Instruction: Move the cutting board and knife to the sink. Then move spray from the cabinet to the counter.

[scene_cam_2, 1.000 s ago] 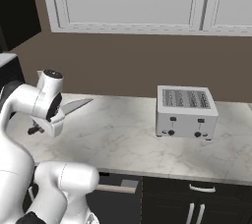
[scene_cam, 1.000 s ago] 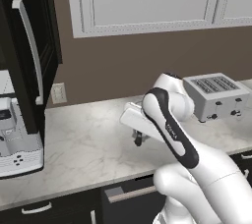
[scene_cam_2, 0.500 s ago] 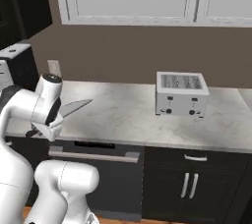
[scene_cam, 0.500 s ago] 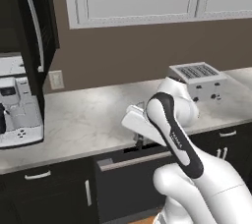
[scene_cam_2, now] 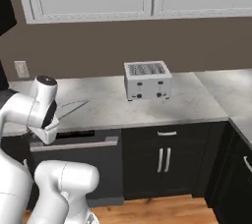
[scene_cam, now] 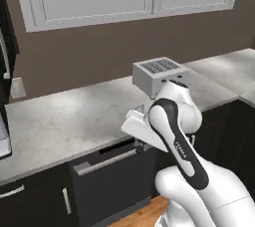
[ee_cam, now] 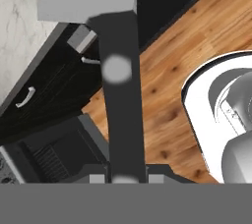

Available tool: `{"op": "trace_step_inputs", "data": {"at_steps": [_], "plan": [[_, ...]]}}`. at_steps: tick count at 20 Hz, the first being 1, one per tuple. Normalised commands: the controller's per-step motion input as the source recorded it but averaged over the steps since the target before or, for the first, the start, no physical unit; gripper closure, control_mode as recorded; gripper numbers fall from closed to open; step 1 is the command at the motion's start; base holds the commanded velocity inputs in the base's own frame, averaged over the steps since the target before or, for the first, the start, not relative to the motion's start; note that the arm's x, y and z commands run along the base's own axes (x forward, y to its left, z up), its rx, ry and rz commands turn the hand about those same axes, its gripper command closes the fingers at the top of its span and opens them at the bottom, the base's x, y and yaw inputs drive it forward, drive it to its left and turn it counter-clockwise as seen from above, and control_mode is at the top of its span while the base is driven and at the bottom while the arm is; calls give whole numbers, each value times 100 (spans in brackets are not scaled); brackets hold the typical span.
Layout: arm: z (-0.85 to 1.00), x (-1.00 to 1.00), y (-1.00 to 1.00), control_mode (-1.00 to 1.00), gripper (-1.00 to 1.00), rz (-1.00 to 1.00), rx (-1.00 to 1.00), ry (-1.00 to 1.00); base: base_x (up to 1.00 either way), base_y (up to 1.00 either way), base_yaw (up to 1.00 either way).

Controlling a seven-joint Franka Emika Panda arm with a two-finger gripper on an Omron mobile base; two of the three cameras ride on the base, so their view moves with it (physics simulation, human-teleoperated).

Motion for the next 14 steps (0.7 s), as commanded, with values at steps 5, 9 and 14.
{"op": "trace_step_inputs", "data": {"at_steps": [5, 9, 14], "plan": [[0, 0, 0, 100, 100, 0, 0, 0, 0, -2, -78], [0, 0, 0, 100, 100, 0, 0, 0, 1, 0, -84], [0, 0, 0, 100, 100, 0, 0, 0, 2, 0, -83]]}}
